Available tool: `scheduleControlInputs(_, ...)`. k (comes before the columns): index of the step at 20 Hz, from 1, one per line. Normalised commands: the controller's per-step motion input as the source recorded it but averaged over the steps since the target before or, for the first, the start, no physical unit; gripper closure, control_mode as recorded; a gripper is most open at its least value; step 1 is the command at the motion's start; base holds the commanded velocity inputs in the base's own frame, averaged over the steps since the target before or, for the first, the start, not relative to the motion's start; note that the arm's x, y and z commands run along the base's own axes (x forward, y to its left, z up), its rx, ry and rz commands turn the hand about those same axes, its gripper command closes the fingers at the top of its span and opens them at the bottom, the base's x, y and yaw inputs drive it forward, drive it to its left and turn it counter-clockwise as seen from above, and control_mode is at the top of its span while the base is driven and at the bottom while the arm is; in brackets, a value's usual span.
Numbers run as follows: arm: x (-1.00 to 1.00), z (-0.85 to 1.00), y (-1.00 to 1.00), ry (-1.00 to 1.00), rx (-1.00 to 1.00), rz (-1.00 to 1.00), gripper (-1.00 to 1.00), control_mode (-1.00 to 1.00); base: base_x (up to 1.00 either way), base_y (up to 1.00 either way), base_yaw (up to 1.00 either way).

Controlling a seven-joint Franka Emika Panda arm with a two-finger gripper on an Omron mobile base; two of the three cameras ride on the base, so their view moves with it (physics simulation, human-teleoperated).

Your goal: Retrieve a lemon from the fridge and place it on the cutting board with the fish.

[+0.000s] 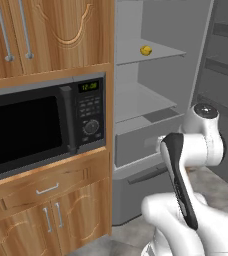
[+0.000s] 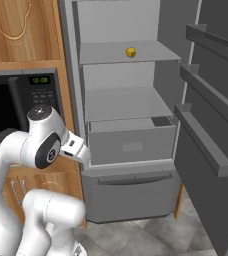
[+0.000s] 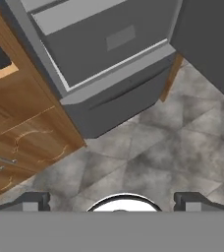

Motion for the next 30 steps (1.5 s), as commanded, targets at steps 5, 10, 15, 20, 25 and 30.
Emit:
scheduleControlInputs(5,0.19,0.0,-0.2,0.0,0.0,0.08,-1.0,1.0,0.44,-0.35,0.27)
scheduleControlInputs(10,0.0,0.0,0.0,0.0,0.0,0.0,-1.0,1.0,0.32,-0.6,0.38)
scheduleControlInputs(15,0.0,0.0,0.0,0.0,0.0,0.0,-1.0,1.0,0.16,-0.43,0.26)
scheduleControlInputs(20,0.0,0.0,0.0,0.0,0.0,0.0,-1.0,1.0,0.43,-0.43,0.21)
scheduleControlInputs(25,0.0,0.0,0.0,0.0,0.0,0.0,-1.0,1.0,0.48,-0.2,0.1)
scheduleControlInputs(30,0.0,0.0,0.0,0.0,0.0,0.0,-1.0,1.0,0.37,-0.31,0.0)
